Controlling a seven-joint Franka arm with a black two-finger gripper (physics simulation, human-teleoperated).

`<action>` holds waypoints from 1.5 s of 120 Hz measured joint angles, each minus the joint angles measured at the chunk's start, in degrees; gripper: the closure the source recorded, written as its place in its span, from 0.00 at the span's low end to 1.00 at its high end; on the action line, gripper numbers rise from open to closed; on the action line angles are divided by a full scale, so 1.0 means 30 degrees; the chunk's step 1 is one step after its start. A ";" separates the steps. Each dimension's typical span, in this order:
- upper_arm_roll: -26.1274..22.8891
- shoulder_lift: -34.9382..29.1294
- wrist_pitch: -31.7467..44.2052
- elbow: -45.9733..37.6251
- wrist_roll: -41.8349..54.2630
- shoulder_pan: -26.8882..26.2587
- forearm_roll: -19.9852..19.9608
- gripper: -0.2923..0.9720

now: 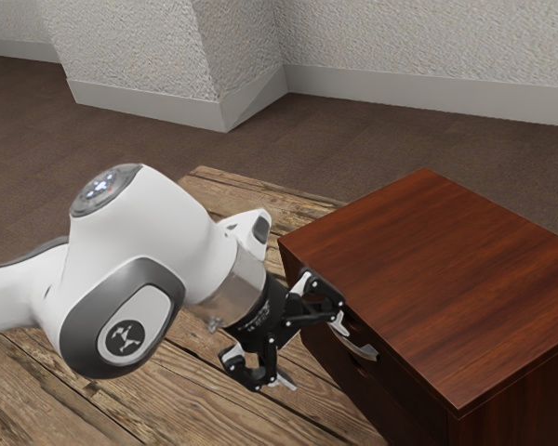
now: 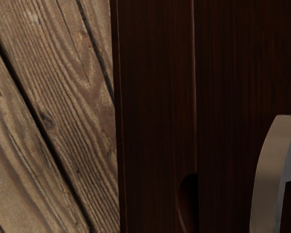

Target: Pull the drawer handle with one arm to open the drawer

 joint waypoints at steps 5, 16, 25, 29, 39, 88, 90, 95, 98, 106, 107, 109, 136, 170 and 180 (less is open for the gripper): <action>0.0000 -0.0006 0.0002 -0.0006 -0.0014 -0.0004 0.0002 0.30; 0.0001 -0.0053 0.0002 -0.0011 -0.0042 -0.0001 0.0011 0.34; 0.0012 -0.0129 0.0000 -0.0007 -0.0058 -0.0001 0.0013 0.37; 0.0020 -0.0156 -0.0004 0.0000 -0.0063 -0.0001 0.0014 0.38; 0.0027 -0.0210 -0.0015 -0.0003 -0.0077 0.0000 0.0014 0.42; 0.0063 -0.0598 -0.0148 -0.0137 -0.0094 -0.0005 0.0078 0.73; 0.0073 -0.0601 -0.0154 -0.0147 -0.0097 -0.0010 0.0088 0.74; 0.0077 -0.0663 -0.0171 -0.0195 -0.0105 -0.0019 0.0103 0.76; 0.0081 -0.0759 -0.0180 -0.0268 -0.0110 -0.0019 0.0106 0.78; 0.0090 -0.0986 -0.0193 -0.0438 -0.0116 -0.0014 0.0102 0.80; 0.0091 -0.1012 -0.0192 -0.0458 -0.0116 -0.0013 0.0099 0.80; 0.0092 -0.1053 -0.0192 -0.0495 -0.0116 -0.0009 0.0095 0.81; 0.0158 -0.1737 -0.0226 -0.1123 -0.0155 -0.0030 0.0140 0.84; 0.0132 -0.3153 -0.0253 -0.2216 -0.0188 -0.0084 0.0174 0.85; 0.0144 -0.3503 -0.0249 -0.2496 -0.0187 -0.0073 0.0169 0.85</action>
